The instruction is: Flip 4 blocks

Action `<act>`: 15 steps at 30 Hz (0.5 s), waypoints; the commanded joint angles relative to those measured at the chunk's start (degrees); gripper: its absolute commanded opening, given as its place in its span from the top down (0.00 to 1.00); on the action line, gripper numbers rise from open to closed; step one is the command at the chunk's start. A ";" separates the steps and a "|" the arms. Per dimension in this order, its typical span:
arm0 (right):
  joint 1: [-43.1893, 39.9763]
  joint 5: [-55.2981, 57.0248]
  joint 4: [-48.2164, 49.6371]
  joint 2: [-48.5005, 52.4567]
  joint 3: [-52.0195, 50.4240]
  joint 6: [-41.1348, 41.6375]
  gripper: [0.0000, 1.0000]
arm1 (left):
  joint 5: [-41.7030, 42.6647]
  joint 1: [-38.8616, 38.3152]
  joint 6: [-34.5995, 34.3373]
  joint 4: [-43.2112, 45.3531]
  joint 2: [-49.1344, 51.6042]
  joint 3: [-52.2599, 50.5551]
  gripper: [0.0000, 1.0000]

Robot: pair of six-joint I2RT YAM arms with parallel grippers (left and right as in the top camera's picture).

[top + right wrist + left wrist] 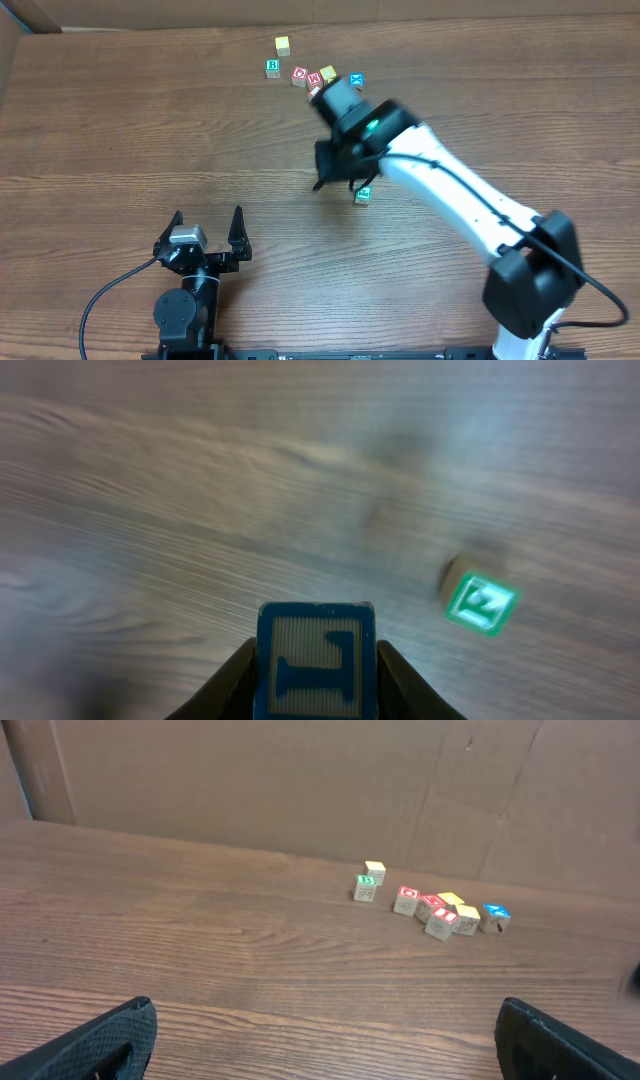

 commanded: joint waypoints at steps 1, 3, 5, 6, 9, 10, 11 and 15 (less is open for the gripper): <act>3.72 7.50 2.86 1.66 -5.09 6.99 0.69 | -0.35 -0.28 1.27 -0.09 -0.57 -0.24 0.00; 4.96 10.21 5.20 1.99 -7.72 8.04 0.72 | -0.35 -0.28 1.27 -0.09 -0.57 -0.24 0.00; 5.64 11.58 7.32 2.32 -9.94 8.02 0.72 | -0.35 -0.28 1.27 -0.09 -0.57 -0.24 0.00; 5.73 11.63 8.04 2.34 -10.80 8.04 0.72 | -0.35 -0.28 1.27 -0.09 -0.57 -0.24 0.00; 5.73 11.61 9.66 2.36 -12.22 8.04 0.50 | -0.35 -0.28 1.25 -0.09 -0.57 -0.24 0.00; 5.73 11.61 9.81 2.36 -12.26 8.02 0.41 | -0.35 -0.28 1.27 -0.09 -0.57 -0.24 0.00; 5.73 11.63 9.92 2.36 -12.26 8.02 0.37 | -0.35 -0.28 1.27 -0.09 -0.57 -0.24 0.00; 5.70 11.61 10.51 2.36 -12.26 8.00 0.21 | -0.35 -0.28 1.27 -0.09 -0.57 -0.24 0.00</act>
